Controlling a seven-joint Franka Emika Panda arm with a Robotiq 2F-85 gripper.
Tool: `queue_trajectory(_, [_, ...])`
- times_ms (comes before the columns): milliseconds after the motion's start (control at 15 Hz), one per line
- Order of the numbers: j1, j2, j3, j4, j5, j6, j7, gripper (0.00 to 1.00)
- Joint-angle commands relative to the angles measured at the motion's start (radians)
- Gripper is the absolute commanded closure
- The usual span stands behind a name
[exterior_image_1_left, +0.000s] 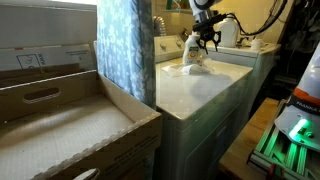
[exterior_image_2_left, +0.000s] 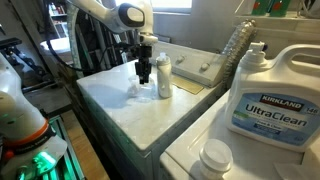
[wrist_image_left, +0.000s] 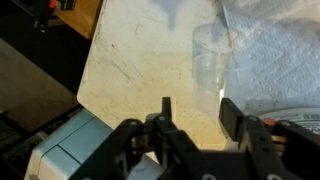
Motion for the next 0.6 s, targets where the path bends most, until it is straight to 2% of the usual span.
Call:
queue_trajectory(0, [-0.030, -0.007, -0.005, -0.080, -0.032, 0.105, -0.005, 0.13])
queue_trajectory(67, [-0.035, 0.001, -0.006, -0.093, -0.031, 0.144, -0.005, 0.05])
queue_trajectory(133, [-0.040, 0.009, -0.008, -0.104, -0.022, 0.190, 0.003, 0.01])
queue_trajectory(400, [-0.051, 0.024, -0.018, -0.141, -0.052, 0.403, 0.041, 0.00])
queue_trajectory(533, [-0.051, 0.043, -0.018, -0.144, -0.037, 0.449, 0.027, 0.00])
